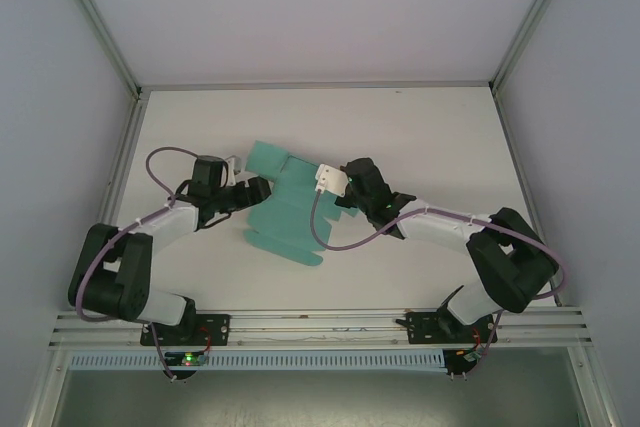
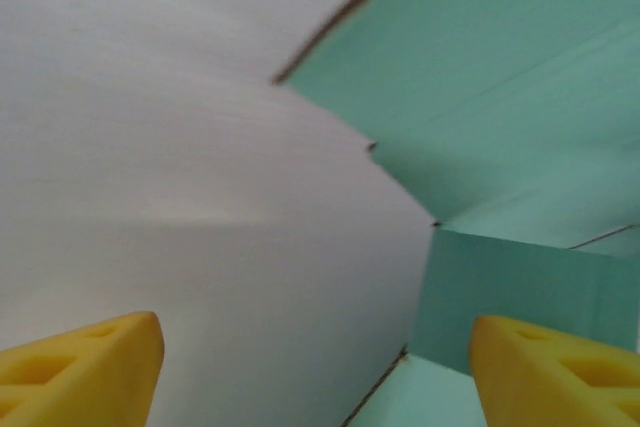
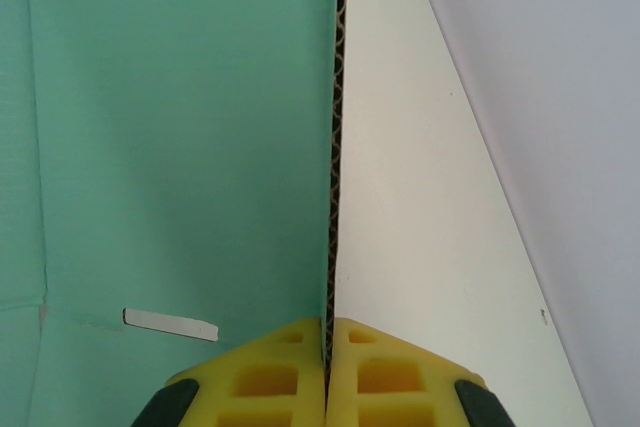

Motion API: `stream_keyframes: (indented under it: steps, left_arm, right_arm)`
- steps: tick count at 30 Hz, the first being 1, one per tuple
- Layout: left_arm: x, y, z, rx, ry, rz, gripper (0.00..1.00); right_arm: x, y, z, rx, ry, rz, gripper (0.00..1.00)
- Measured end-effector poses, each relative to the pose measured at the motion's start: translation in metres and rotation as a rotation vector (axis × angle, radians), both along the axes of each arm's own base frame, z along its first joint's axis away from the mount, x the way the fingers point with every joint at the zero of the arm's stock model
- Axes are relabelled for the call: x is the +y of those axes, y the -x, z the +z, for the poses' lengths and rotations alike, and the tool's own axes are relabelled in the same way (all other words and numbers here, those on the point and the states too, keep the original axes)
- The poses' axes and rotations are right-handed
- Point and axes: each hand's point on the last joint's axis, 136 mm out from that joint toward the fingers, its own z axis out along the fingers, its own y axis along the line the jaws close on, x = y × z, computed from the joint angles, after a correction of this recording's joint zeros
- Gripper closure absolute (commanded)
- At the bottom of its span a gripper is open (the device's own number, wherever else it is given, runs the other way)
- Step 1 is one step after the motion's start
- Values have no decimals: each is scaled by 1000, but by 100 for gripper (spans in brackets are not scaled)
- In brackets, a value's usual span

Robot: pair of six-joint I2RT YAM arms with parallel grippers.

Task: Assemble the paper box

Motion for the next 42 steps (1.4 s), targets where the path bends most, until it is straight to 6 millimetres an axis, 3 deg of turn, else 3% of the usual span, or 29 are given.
stream_keyframes:
  steps: [7,9,17,21,26,36,42]
  left_arm:
    - [-22,-3,-8,-6,89,-96,51]
    - [-27,-4,-9,-9,105,-113,62]
    - [-37,-9,-5,-41,133,-136,84]
    - [-37,-10,-6,-51,123,-137,80]
    - [-44,-7,-7,-57,87,-175,62]
    - [-45,-5,-8,-59,58,-206,62]
    - [-52,-7,3,-98,97,-234,90]
  right_arm:
    - [4,-1,-1,7,-3,11,100]
    - [4,-2,-1,7,-3,10,100]
    - [1,-5,0,9,-21,-10,100]
    - [0,-7,1,9,-29,-17,100]
    - [2,-6,5,5,-45,-10,100]
    - [0,3,19,9,-116,26,100]
    - [-3,1,20,14,-125,23,100]
